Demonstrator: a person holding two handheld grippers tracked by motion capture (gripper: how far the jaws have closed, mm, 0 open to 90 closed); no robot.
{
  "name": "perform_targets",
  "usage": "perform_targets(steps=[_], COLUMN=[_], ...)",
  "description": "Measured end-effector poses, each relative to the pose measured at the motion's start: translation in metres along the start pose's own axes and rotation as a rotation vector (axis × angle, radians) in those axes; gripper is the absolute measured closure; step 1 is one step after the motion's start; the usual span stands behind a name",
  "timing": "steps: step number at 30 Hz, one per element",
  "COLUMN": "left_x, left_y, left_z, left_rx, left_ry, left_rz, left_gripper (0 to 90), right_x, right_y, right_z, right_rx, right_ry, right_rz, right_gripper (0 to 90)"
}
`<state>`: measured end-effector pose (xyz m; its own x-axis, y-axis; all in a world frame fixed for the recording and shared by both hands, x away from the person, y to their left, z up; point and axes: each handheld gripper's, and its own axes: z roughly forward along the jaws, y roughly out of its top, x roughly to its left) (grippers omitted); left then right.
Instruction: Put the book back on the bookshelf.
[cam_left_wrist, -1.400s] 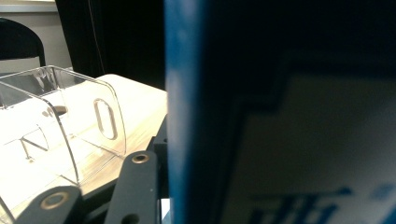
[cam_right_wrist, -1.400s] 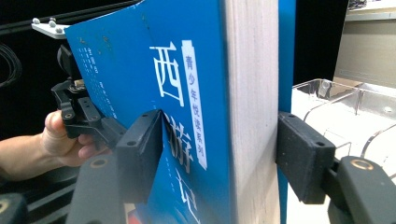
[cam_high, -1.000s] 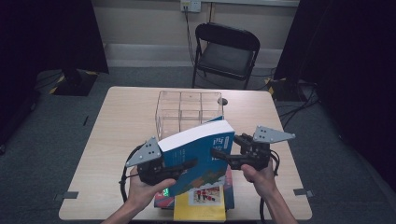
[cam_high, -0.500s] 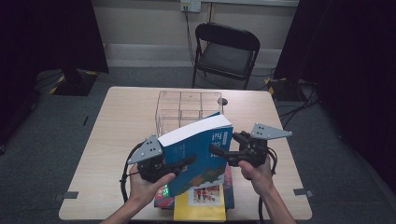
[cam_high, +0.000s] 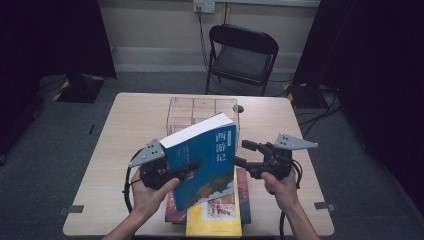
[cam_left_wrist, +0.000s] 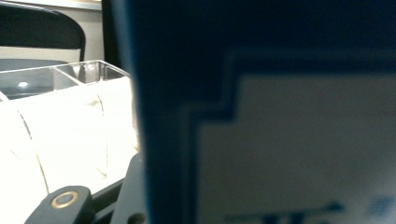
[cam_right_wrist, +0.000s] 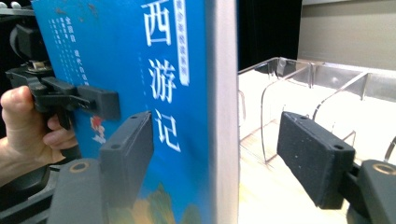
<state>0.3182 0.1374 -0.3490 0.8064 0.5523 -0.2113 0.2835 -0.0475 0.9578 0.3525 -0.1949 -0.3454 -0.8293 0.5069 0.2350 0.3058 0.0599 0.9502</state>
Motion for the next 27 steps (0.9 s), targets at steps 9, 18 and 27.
perform_targets(steps=[9,18,27], left_x=[0.011,0.029,0.054], left_y=[0.003,0.009,0.011], left_z=[-0.016,-0.037,-0.048], left_rx=[0.004,-0.002,-0.025], left_ry=[0.049,0.140,0.257], left_rz=[-0.012,-0.018,-0.068], left_gripper=[61.9,61.9,62.0], right_x=[-0.004,-0.011,-0.025], right_y=[-0.007,-0.020,-0.038], right_z=[0.001,-0.008,-0.022], right_rx=[0.061,0.113,0.144], right_ry=[-0.011,-0.049,-0.119], right_rz=[0.021,0.032,0.077], right_gripper=[27.2,27.1,23.2])
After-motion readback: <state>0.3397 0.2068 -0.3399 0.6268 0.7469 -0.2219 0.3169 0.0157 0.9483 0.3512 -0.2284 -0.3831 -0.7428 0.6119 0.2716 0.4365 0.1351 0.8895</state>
